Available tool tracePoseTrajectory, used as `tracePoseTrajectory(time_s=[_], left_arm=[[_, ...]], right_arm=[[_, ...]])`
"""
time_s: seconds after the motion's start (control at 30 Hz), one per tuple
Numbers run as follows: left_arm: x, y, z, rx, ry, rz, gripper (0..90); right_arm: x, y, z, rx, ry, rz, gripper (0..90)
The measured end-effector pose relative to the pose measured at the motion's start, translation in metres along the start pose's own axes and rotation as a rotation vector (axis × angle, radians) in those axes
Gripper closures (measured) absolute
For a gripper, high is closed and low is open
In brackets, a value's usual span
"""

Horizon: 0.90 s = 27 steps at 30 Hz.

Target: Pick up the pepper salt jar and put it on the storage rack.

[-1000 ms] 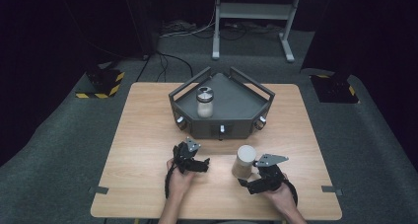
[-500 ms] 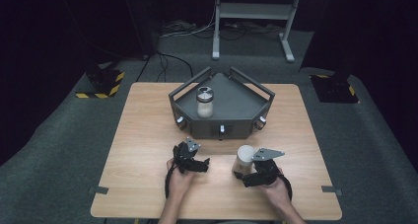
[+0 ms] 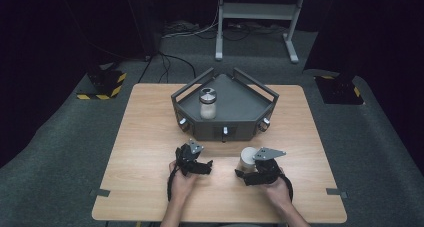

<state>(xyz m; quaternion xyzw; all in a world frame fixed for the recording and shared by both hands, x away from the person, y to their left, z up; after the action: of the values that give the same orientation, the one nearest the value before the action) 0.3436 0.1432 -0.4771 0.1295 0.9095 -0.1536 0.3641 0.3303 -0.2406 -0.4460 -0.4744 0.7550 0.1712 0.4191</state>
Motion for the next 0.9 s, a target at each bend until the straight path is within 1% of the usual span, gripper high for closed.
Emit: tracePoseTrajectory(time_s=[0.5,0.53,0.9], left_arm=[[0.0003,-0.0001,0.0,0.001,-0.002,-0.004,5.2],[0.0003,-0.0001,0.0001,0.001,-0.002,-0.004,5.2],[0.0003,-0.0001,0.0001,0.001,-0.002,-0.004,5.3]], right_arm=[[0.0027,-0.0011,-0.0009,0.008,-0.013,0.005,27.0],[0.0035,-0.0016,-0.0013,0.009,-0.016,0.006,28.6],[0.0057,0.0002,-0.0018,0.017,-0.028,-0.003,29.7]])
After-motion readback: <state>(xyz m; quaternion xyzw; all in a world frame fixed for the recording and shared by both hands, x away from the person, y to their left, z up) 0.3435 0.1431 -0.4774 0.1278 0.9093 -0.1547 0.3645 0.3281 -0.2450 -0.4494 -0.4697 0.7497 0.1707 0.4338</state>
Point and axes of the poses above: each handheld gripper's, and its own axes: z roughly forward along the jaws, x roughly out of its underside, y roughly to its left, the point moved 4 cm from there along z, roughly forward along the jaws, and after that the axes turned 15 degrees about -z, right-handed, at the moved point
